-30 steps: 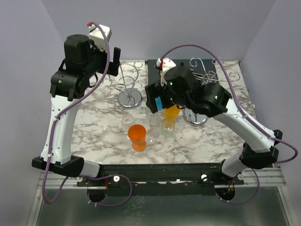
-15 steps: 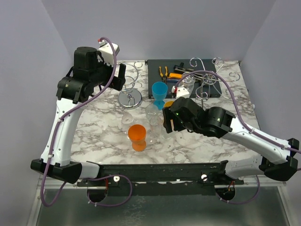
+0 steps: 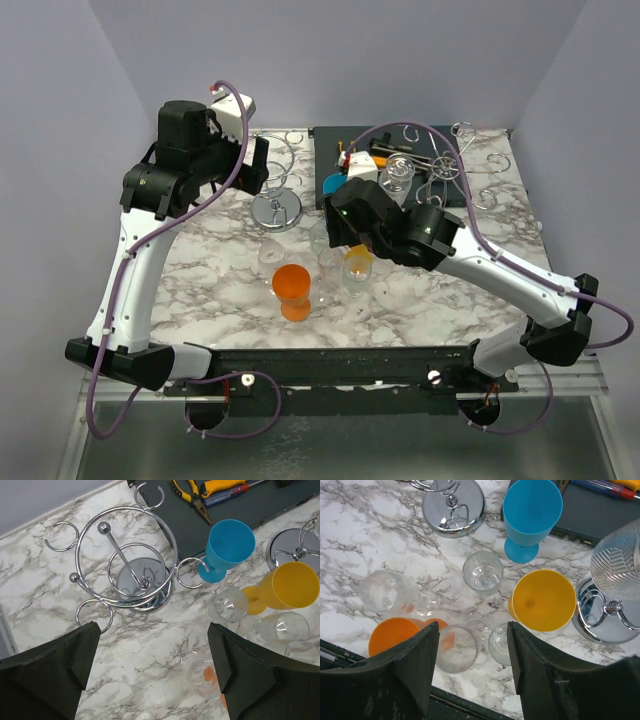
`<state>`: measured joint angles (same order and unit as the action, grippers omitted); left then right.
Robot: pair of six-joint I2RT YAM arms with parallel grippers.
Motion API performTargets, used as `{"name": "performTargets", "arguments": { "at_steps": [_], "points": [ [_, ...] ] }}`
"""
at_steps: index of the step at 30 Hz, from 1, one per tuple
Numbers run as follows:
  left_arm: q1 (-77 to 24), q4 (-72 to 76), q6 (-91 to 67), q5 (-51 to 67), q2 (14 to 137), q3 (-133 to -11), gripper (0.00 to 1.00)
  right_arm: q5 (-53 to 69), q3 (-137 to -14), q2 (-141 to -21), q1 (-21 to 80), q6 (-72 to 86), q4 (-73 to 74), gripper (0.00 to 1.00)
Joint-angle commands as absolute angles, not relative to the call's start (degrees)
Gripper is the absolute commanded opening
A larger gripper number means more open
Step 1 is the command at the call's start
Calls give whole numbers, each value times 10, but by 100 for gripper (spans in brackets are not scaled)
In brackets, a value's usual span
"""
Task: Place the wine glass upside down on the wine glass rack
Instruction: Pick up the wine glass at the center of the board.
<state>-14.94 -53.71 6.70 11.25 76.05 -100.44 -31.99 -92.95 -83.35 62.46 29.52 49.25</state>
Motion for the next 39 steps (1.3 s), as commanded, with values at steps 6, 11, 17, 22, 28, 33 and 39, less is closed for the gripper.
{"name": "performTargets", "arguments": {
  "at_steps": [6,11,17,22,28,33,39],
  "points": [
    [-146,-541,59,130,741,-990,99,-299,-968,-905,592,273,482,59],
    [-146,-541,59,140,742,-992,99,-290,-920,-900,565,274,444,53],
    [-147,-541,60,160,749,-1001,99,-279,-884,-905,547,267,418,51],
    [-146,-540,61,169,749,-1005,98,-291,-861,-916,543,274,415,48],
    [-146,-539,69,169,741,-997,98,-290,-835,-917,532,269,387,45],
    [-147,-538,72,169,738,-998,98,-287,-817,-929,523,264,375,42],
    [-146,-537,69,174,742,-1003,98,-280,-794,-930,510,259,355,39]
  ]
}}
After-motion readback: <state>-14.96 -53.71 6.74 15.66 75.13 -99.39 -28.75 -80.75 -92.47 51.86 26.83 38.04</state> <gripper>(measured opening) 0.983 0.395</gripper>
